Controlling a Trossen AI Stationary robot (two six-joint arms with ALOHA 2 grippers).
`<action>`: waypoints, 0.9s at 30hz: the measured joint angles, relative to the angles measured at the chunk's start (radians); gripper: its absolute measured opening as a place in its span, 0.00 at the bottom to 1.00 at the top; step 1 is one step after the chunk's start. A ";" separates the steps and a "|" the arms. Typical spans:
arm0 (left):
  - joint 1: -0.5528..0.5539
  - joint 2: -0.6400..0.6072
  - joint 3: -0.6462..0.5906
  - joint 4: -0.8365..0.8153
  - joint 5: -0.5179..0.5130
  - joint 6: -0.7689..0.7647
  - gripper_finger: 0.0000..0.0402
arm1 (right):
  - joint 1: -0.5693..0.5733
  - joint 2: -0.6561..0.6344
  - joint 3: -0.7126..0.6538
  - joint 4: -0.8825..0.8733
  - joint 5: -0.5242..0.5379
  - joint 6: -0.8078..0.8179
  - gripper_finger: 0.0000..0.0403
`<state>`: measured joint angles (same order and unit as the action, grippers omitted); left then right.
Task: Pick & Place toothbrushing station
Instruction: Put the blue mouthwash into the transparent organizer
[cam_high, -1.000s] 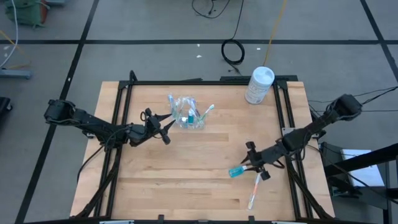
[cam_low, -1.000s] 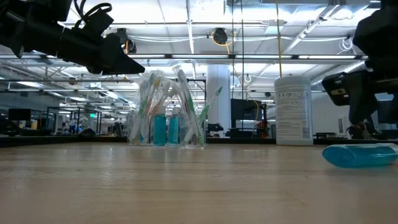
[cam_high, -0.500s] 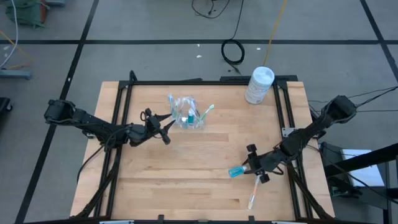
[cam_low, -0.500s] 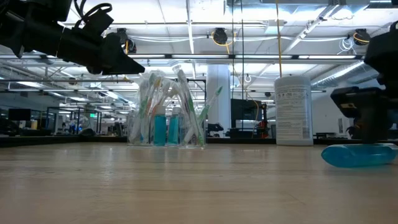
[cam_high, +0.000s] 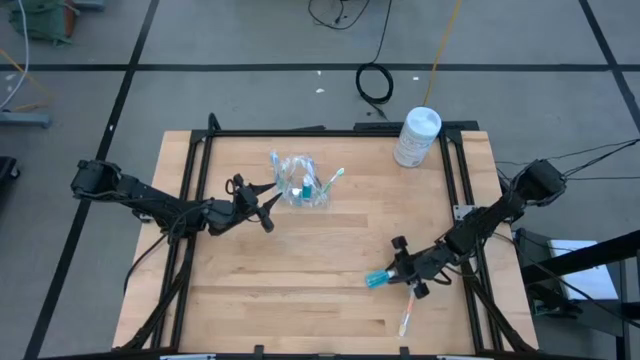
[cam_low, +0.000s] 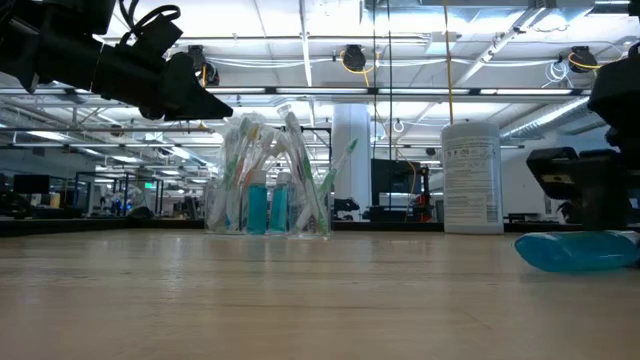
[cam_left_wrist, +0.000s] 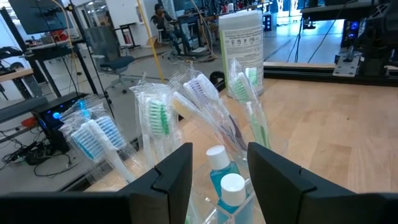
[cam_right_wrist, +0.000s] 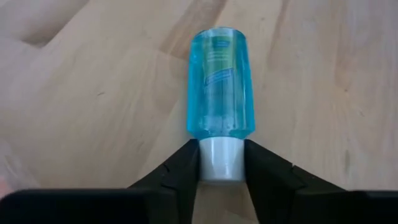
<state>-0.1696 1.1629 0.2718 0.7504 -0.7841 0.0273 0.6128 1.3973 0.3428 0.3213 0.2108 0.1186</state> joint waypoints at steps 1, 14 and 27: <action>0.000 0.000 0.000 0.000 0.000 -0.001 0.39 | 0.000 -0.003 0.000 0.017 -0.001 -0.023 0.26; 0.000 0.000 0.000 0.001 0.000 -0.003 0.39 | -0.058 -0.046 0.024 0.395 0.417 -0.276 0.24; 0.000 0.000 0.000 -0.017 0.000 -0.007 0.39 | -0.320 -0.045 0.024 0.717 0.468 -0.099 0.24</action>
<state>-0.1696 1.1629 0.2718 0.7338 -0.7842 0.0207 0.2932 1.3520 0.3664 1.0380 0.6786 0.0192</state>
